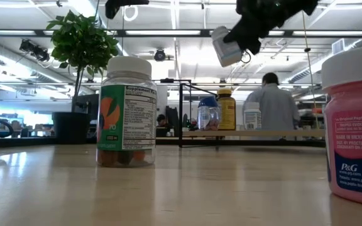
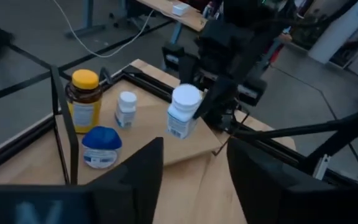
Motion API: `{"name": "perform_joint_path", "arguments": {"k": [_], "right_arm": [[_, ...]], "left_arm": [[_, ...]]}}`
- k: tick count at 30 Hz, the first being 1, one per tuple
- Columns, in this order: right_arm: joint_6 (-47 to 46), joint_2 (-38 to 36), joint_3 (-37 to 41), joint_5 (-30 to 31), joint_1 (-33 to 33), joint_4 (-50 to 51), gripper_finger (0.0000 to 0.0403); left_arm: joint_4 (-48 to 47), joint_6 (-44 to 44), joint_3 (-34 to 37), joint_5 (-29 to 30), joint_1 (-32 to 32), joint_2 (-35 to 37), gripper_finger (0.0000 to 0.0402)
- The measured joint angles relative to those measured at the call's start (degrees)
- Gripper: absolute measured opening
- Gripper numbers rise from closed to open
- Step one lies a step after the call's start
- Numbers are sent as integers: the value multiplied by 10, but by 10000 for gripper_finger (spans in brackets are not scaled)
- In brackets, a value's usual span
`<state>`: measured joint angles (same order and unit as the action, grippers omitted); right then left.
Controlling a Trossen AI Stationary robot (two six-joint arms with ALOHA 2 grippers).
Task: Pick and place medicine bottles onto shelf by color
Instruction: Put the white and blue medicine bottle on the shelf aligned with the other white and blue medicine bottle
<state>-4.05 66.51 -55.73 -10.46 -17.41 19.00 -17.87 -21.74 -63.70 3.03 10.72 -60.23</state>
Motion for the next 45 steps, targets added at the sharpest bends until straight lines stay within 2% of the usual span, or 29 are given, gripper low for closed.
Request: {"name": "perform_joint_path", "arguments": {"k": [5, 8, 14, 21, 30, 45], "right_arm": [[-8, -27, 78, -5, -2, -64, 160], [-11, -37, 119, 15, -2, -122, 160], [-14, -37, 189, 66, -3, -220, 160], [-49, -37, 274, 69, -24, -330, 161], [-46, -19, 281, 70, -53, -306, 163], [-36, 47, 281, 72, -55, -309, 165]], "left_arm": [[6, -1, 0, 16, 0, 0, 215], [9, -6, 0, 29, 0, 0, 219], [8, -39, 0, 34, 0, 0, 212], [5, -61, 0, 53, 0, 0, 201], [0, -65, 0, 68, 0, -6, 197], [0, -66, 0, 73, -1, -6, 193]]}}
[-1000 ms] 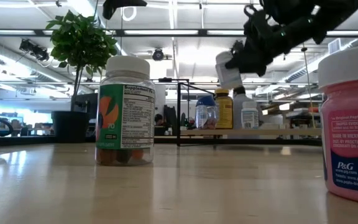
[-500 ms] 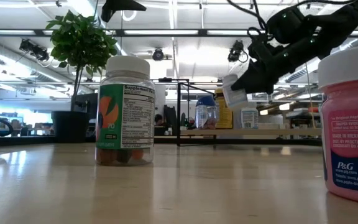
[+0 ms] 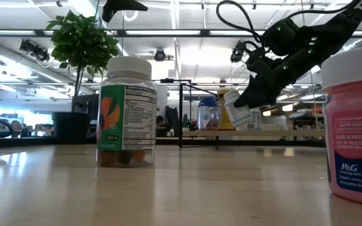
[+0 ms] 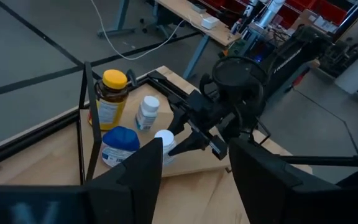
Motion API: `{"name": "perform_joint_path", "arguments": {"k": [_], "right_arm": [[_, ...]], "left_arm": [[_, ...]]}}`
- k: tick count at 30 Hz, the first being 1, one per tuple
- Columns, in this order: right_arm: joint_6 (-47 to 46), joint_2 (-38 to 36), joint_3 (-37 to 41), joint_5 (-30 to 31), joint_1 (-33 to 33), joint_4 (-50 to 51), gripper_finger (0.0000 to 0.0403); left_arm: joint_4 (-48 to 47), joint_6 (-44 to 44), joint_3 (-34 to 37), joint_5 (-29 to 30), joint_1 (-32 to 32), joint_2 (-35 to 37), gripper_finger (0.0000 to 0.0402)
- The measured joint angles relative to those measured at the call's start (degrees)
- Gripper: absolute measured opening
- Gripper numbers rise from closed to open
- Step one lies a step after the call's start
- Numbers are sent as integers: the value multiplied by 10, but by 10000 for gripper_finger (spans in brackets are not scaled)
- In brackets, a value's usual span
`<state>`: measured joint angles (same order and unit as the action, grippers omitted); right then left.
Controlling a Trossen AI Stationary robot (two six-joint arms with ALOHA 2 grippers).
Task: Pick and place medicine bottles onto shelf by color
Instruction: Put the white and blue medicine bottle on the shelf aligned with the other white and blue medicine bottle
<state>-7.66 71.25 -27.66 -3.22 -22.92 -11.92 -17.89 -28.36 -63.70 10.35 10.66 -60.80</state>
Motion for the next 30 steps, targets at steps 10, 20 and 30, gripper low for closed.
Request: {"name": "perform_joint_path", "arguments": {"k": [10, 20, 30], "right_arm": [[8, 0, 0, 6, -16, 0, 178], [8, 0, 0, 11, -17, 7, 218], [2, 0, 0, 9, -17, 11, 249]], "left_arm": [[0, 1, 0, 0, 0, 0, 193], [0, 4, 0, 0, 0, 0, 193], [0, 5, 0, 0, 0, 0, 192]]}}
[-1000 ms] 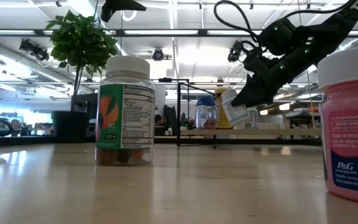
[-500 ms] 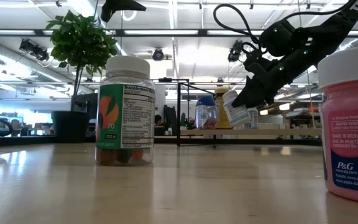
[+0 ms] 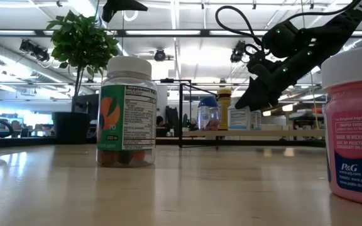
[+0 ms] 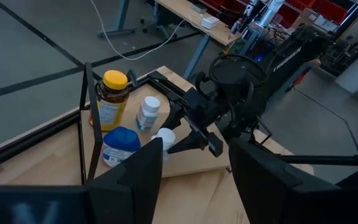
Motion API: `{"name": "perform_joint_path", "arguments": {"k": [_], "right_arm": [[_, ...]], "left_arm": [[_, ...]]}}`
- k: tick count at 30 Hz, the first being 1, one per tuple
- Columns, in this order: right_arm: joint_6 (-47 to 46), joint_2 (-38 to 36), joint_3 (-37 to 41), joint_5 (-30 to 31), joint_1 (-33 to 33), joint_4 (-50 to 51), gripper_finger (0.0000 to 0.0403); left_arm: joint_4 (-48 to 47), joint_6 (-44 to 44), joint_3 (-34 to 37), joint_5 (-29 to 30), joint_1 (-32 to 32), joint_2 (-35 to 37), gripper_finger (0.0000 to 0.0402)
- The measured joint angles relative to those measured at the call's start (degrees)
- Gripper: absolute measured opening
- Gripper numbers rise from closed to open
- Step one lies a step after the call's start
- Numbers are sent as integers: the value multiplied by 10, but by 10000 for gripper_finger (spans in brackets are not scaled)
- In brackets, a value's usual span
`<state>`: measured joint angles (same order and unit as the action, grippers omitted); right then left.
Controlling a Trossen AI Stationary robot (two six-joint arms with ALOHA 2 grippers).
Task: Pick and place medicine bottles onto shelf by color
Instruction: Put the white and blue medicine bottle on the shelf aligned with the other white and blue medicine bottle, then put the green medicine bottle on the shelf
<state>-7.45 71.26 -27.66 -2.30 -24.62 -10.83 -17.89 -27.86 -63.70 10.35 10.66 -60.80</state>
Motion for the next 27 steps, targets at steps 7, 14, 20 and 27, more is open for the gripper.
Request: {"name": "perform_joint_path", "arguments": {"k": [7, 14, 20, 27], "right_arm": [[-26, 0, 0, -25, 0, 19, 250], [-47, -1, 0, -15, 0, 29, 253], [-50, -1, 0, -9, -2, 80, 257], [-88, -1, 0, -39, 0, 93, 257]], "left_arm": [[0, 0, 0, 0, 0, 0, 190], [-12, -4, 0, 0, 0, 0, 190], [-13, -16, 0, 0, 0, 0, 190], [-13, -16, 0, 0, 0, 0, 189]]}}
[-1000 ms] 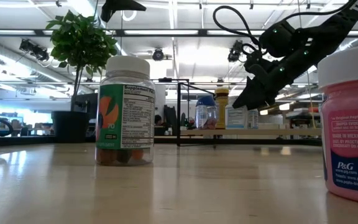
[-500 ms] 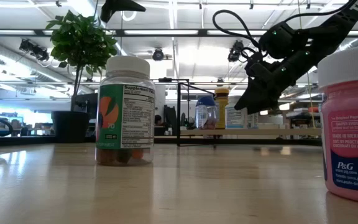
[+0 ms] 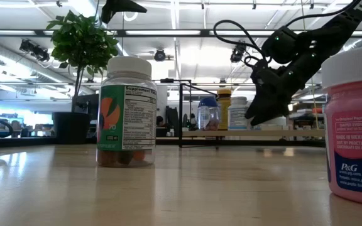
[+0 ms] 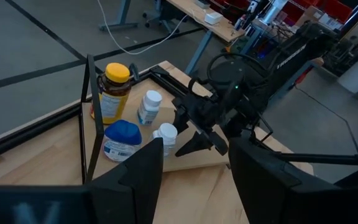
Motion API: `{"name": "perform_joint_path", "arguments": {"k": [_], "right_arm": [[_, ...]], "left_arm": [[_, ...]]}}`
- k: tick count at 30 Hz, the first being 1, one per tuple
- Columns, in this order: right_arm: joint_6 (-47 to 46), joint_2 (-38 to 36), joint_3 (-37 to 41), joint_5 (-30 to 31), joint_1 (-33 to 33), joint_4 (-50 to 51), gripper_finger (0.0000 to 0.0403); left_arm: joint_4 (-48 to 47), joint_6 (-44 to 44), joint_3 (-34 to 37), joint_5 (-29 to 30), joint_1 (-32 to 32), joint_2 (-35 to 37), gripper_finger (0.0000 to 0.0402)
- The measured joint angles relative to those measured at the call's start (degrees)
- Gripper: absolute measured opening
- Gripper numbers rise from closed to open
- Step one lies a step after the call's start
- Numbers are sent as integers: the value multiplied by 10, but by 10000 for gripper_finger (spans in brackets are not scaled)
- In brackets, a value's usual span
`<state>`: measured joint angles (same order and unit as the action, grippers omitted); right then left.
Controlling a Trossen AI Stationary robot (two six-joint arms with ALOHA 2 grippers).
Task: Pick and place medicine bottles onto shelf by color
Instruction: Put the green medicine bottle on the shelf
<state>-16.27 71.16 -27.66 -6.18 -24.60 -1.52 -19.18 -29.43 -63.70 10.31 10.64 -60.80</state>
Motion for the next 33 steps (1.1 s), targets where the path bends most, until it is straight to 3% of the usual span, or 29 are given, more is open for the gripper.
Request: {"name": "perform_joint_path", "arguments": {"k": [6, 14, 22, 27, 33], "right_arm": [[-33, 0, 0, -24, 0, 1, 257], [-95, 0, 0, -152, 0, 30, 257], [-99, 0, -6, -241, 0, 57, 257], [-43, 0, -57, -276, 18, 56, 257], [4, 0, -147, -274, 56, 77, 257]], "left_arm": [[0, 0, 0, 0, 0, 0, 189], [0, 0, 0, 0, 0, 0, 189], [0, 0, 0, 0, -1, 0, 190], [1, 1, 0, 0, -18, 0, 190], [1, 1, 0, -1, -36, 0, 190]]}}
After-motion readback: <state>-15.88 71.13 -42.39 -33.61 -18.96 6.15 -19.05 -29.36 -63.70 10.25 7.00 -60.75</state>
